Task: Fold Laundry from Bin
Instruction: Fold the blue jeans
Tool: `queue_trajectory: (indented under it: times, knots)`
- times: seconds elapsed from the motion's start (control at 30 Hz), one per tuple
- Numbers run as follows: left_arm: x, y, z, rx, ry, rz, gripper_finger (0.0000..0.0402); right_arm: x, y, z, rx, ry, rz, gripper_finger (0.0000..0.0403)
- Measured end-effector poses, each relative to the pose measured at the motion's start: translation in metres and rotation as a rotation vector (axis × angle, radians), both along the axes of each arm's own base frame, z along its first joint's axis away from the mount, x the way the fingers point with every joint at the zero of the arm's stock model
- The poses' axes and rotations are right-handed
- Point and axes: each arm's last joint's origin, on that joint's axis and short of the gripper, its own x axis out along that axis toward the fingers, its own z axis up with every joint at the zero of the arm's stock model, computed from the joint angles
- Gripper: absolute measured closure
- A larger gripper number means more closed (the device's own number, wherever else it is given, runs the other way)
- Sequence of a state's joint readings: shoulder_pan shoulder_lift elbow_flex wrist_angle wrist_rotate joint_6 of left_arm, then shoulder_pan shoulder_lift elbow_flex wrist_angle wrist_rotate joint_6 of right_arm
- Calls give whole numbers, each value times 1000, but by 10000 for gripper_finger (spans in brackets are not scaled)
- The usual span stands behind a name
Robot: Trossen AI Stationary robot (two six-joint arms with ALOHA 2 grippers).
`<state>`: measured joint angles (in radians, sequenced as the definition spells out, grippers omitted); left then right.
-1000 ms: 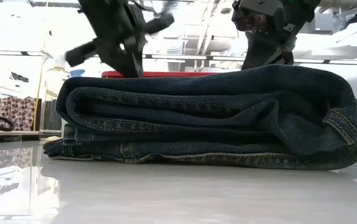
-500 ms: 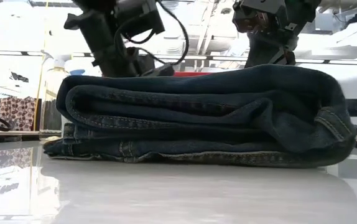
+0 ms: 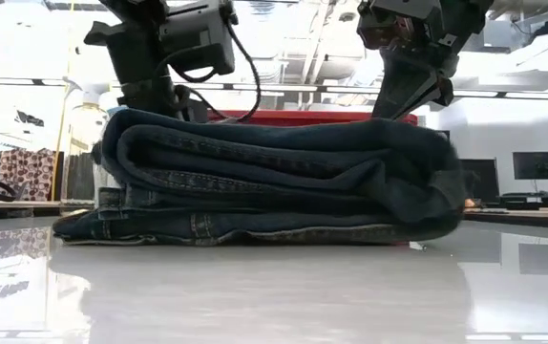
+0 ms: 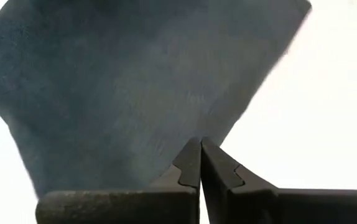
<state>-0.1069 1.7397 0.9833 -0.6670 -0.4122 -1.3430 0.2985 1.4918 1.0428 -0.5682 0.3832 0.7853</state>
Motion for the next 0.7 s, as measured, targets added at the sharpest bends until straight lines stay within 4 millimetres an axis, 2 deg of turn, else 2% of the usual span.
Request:
queue_trajectory:
  times: [0.17, 0.27, 0.4, 0.47, 0.6, 0.7]
  knots:
    - [-23, -10, 17, -34, 56, 62, 402, -1, 0, 3, -9, -7, 18, 373]
    - [-36, -14, 45, -73, -22, 87, 402, -3, -1, 11, -26, -23, 50, 377]
    - [-66, -15, 78, -68, -85, 177, 402, -7, -2, 24, -29, -64, 67, 375]
    - [-73, -19, 94, -43, -190, 155, 401, -11, -3, 30, -24, -83, 66, 370]
    - [-67, -30, 124, 64, -493, 10, 401, -21, -4, 45, -12, -143, 69, 371]
    - [-53, -34, 135, 124, -597, -137, 402, -26, -6, 54, -3, -176, 68, 376]
